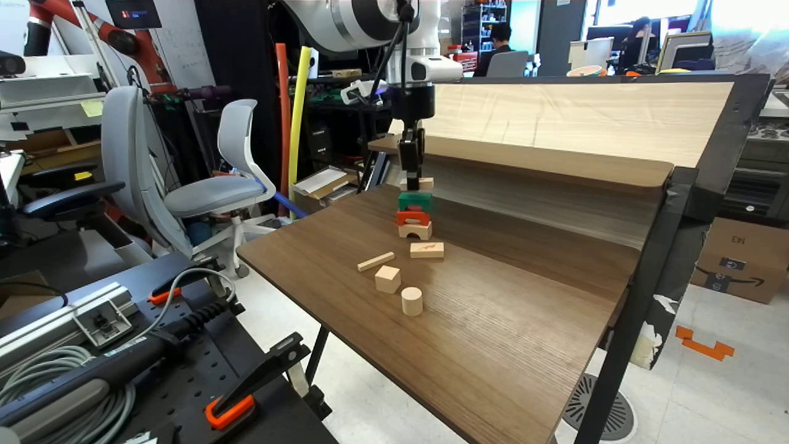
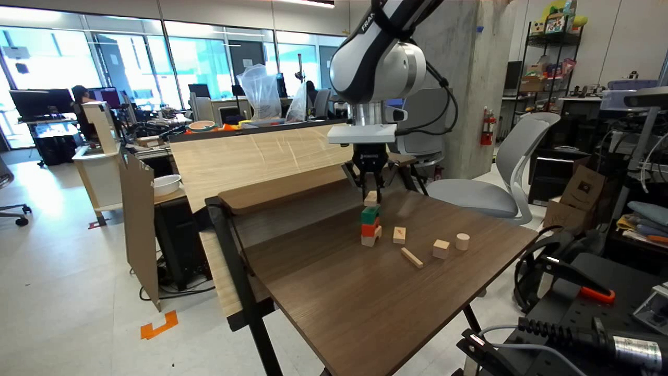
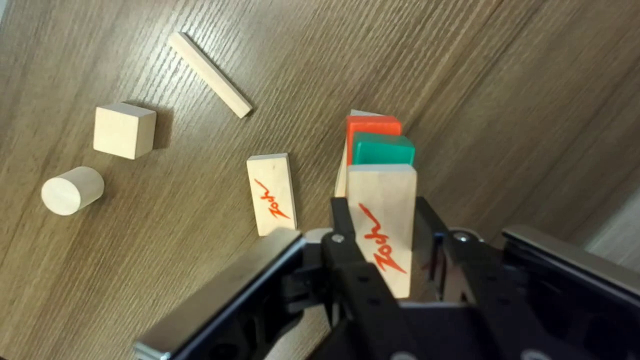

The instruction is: Put the rectangular block on the far left on top of the stack of blocks

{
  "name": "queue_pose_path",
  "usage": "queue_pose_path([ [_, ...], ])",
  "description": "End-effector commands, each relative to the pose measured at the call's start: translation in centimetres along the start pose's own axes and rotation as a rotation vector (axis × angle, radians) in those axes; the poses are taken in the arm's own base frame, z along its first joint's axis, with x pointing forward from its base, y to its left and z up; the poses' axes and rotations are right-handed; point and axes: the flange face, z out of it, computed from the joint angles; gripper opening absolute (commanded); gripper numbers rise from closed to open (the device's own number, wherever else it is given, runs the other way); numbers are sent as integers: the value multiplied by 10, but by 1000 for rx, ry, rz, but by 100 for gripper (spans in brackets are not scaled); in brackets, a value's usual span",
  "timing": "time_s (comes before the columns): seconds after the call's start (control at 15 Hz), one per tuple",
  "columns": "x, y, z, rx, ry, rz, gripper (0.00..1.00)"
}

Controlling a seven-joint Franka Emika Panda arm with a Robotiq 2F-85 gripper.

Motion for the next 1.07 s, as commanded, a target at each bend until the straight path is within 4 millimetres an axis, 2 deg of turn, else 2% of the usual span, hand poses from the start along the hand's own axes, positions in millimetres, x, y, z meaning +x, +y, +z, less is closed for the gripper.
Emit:
queue_pose_path([
  [0.0, 1, -7, 5, -3, -32, 21, 8],
  [0.2, 0, -8, 10, -9, -37, 21, 8],
  [0.27, -1, -8, 12, -11, -38, 19, 30],
  [0.33, -1, -8, 13, -11, -39, 18, 57],
  [0.47, -2, -8, 13, -10, -40, 17, 63],
  [0.73, -7, -6, 6, 1, -35, 0, 95],
  [0.87, -14, -4, -2, -4, -23, -18, 100],
  [1.0, -21, -1, -12, -16, -2, -57, 100],
])
